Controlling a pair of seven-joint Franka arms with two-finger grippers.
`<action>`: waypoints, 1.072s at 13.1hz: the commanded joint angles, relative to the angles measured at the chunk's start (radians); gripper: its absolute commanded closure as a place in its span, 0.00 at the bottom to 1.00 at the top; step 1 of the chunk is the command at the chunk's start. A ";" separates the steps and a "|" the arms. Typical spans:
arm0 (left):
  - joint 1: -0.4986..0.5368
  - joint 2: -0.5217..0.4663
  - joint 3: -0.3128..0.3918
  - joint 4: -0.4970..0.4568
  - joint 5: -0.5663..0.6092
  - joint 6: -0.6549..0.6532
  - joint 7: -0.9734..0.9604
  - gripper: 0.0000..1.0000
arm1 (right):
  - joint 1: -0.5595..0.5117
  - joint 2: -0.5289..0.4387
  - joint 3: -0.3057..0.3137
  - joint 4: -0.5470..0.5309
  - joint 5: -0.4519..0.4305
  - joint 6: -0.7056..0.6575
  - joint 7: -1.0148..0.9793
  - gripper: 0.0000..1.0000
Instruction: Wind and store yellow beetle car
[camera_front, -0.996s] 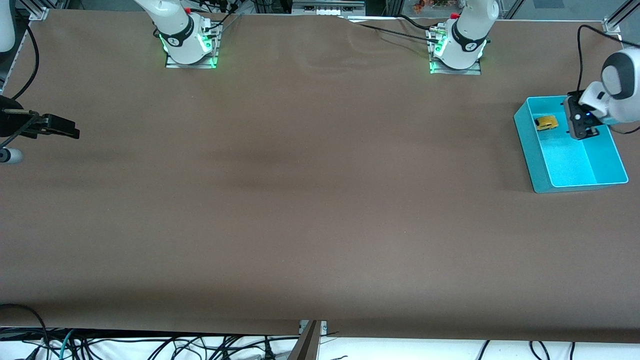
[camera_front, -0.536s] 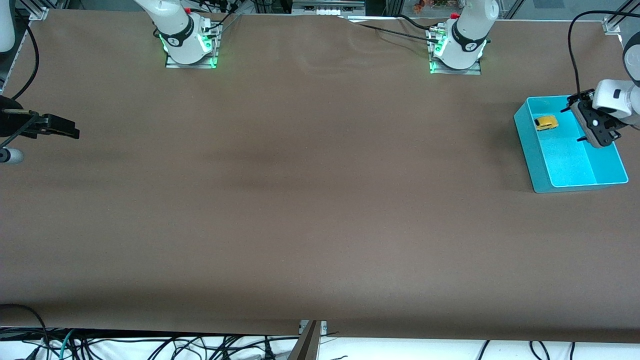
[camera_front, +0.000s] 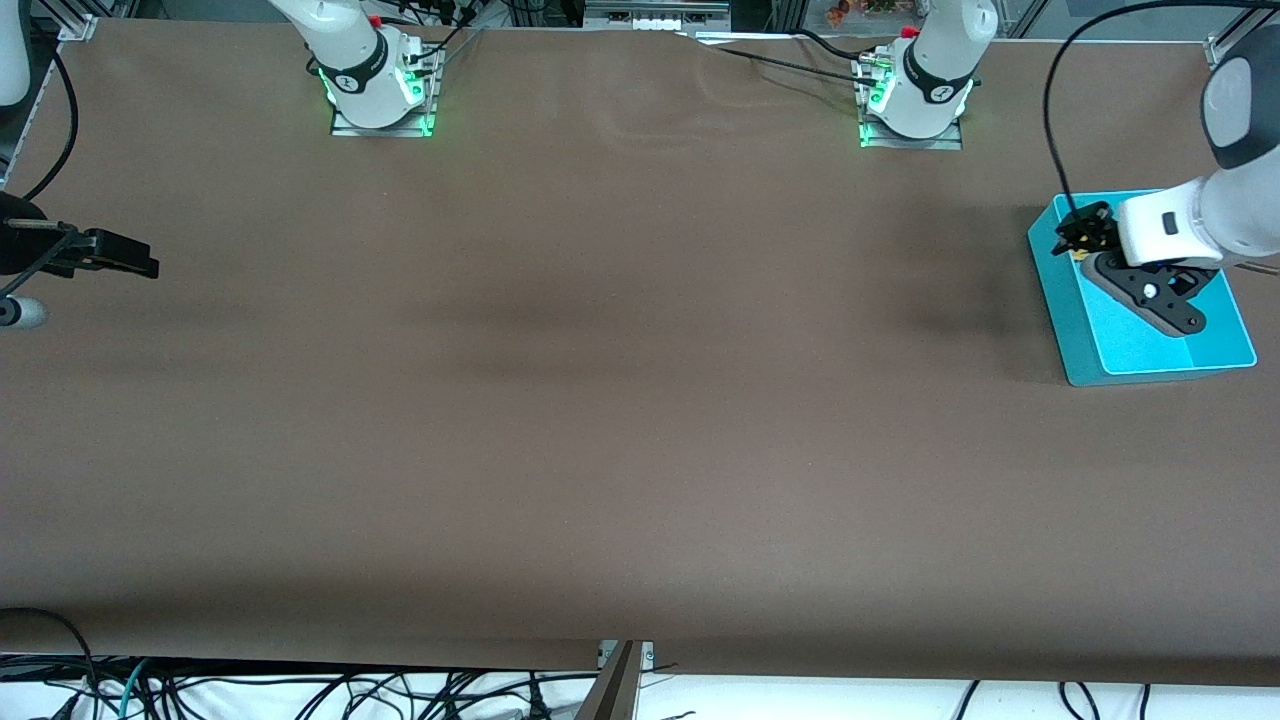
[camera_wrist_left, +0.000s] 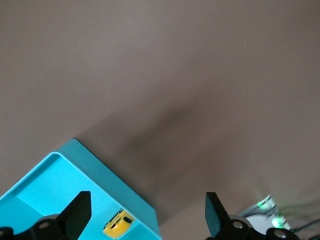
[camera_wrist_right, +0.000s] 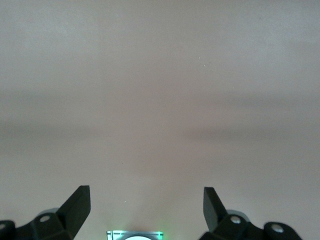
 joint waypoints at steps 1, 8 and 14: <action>-0.017 0.042 -0.028 0.114 0.020 0.003 -0.075 0.00 | -0.008 -0.004 0.002 -0.002 0.015 0.005 0.004 0.00; -0.014 0.008 -0.089 0.153 0.023 -0.014 -0.634 0.00 | -0.008 -0.004 0.002 -0.002 0.015 0.007 0.004 0.00; -0.011 -0.004 -0.097 0.171 0.022 -0.055 -0.724 0.00 | -0.009 -0.002 0.002 -0.002 0.015 0.020 0.005 0.00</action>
